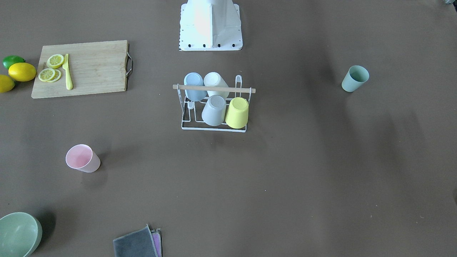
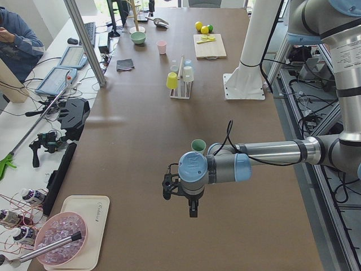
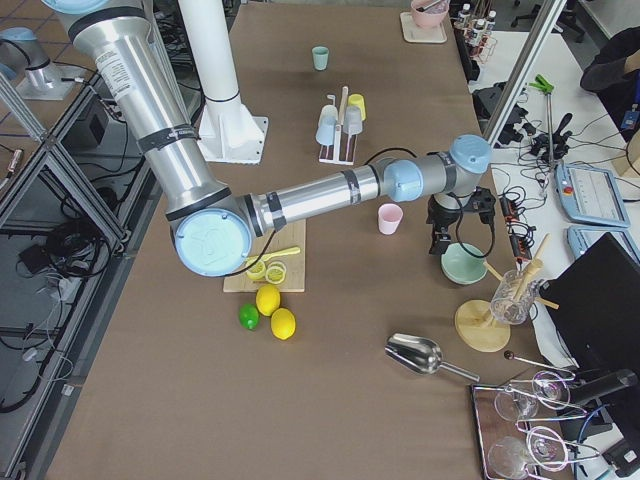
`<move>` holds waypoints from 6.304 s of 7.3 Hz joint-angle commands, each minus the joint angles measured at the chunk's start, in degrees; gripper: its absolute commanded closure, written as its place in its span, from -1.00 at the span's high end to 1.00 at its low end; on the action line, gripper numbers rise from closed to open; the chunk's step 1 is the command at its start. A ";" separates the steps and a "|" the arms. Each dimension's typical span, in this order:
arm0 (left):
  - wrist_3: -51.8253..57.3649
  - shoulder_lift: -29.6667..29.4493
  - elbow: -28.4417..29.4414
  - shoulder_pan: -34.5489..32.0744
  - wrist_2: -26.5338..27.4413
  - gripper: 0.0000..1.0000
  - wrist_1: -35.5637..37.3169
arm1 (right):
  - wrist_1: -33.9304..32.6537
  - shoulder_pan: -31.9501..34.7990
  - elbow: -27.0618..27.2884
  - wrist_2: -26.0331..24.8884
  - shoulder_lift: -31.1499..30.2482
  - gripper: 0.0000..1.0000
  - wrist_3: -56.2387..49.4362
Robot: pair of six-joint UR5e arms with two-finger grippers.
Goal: Place cup on cup holder
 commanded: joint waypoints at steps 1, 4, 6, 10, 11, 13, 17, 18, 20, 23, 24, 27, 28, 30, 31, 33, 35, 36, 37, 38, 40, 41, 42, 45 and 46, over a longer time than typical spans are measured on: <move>-0.15 1.18 -0.49 -0.05 3.98 0.97 -0.39 | 0.00 -0.52 -11.21 0.26 9.28 1.00 -0.50; -0.16 0.66 -2.77 -0.05 11.87 0.97 4.07 | -0.26 -2.27 -19.20 1.92 16.21 1.00 -0.67; -0.16 0.12 -2.78 -0.05 11.91 0.97 4.18 | -0.08 -6.56 -22.22 2.20 19.13 1.00 -0.32; 0.28 -3.39 -2.34 0.30 6.83 0.97 5.41 | -0.35 -9.05 -33.38 2.28 23.45 1.00 -13.14; 0.28 -4.09 -1.64 0.39 3.94 0.97 4.62 | -0.26 -9.05 -38.36 2.46 26.41 1.00 -14.46; 0.02 -8.64 -1.11 4.15 1.73 0.97 2.69 | -0.17 -9.05 -44.53 4.39 29.23 1.00 -15.88; -0.42 -20.15 2.49 17.49 1.89 0.96 10.54 | -0.52 -11.76 -57.97 3.51 36.44 1.00 -15.44; -0.33 -23.49 3.54 20.05 1.80 0.97 16.33 | -0.61 -12.55 -60.09 3.51 37.94 1.00 -15.44; 0.28 -27.72 4.43 23.06 0.75 0.97 29.25 | -0.61 -14.31 -63.00 4.04 38.66 1.00 -15.61; 0.37 -36.42 10.11 32.71 1.19 0.96 40.89 | -4.28 -15.37 -66.35 4.74 40.33 1.00 -16.67; 0.63 -36.79 10.84 33.35 1.27 0.96 41.09 | -5.87 -15.72 -66.79 4.74 40.42 1.00 -17.71; 3.71 -39.95 13.22 37.66 4.60 0.96 48.36 | -9.13 -16.78 -68.98 4.13 41.12 1.00 -19.04; 3.71 -40.31 13.39 37.75 4.35 0.96 49.34 | -9.31 -17.13 -69.95 4.13 41.56 1.00 -19.04; 4.41 -40.66 13.92 39.83 4.70 0.96 49.96 | -11.85 -17.75 -71.10 4.13 41.74 1.00 -20.62; 5.89 -40.92 15.31 41.86 4.35 0.96 49.88 | -12.82 -17.75 -72.06 4.22 41.91 1.00 -21.23; 6.00 -41.89 16.56 42.31 4.87 0.96 50.05 | -15.29 -17.75 -73.20 4.39 42.17 1.00 -24.31; 6.26 -41.89 17.44 44.76 5.14 0.96 50.76 | -15.29 -18.53 -73.82 4.66 42.79 1.00 -24.58; 6.26 -41.89 17.87 45.65 5.14 0.96 50.76 | -15.20 -18.97 -74.00 4.74 42.79 1.00 -24.58; 6.26 -41.89 18.14 45.83 5.23 0.96 50.93 | -15.20 -18.98 -74.26 4.74 42.88 1.00 -24.58; 6.35 -41.89 18.84 46.62 7.32 0.96 52.76 | -15.29 -18.98 -74.53 4.66 42.88 1.00 -25.54; 6.35 -41.80 20.15 47.94 8.13 0.96 52.96 | -15.29 -19.07 -75.93 4.39 42.79 1.00 -27.48; 6.35 -41.89 20.51 48.20 8.04 0.96 52.96 | -15.29 -19.07 -76.02 4.57 42.79 1.00 -28.44; 6.35 -41.89 20.51 48.21 7.87 0.96 52.96 | -15.29 -19.07 -76.02 4.66 42.79 1.00 -28.36; 6.35 -41.89 20.60 48.38 7.78 0.96 54.36 | -15.46 -19.85 -76.46 4.66 43.05 1.00 -28.27; 6.35 -41.89 20.60 48.82 7.78 0.96 54.36 | -15.90 -20.03 -76.55 4.22 43.05 1.00 -28.36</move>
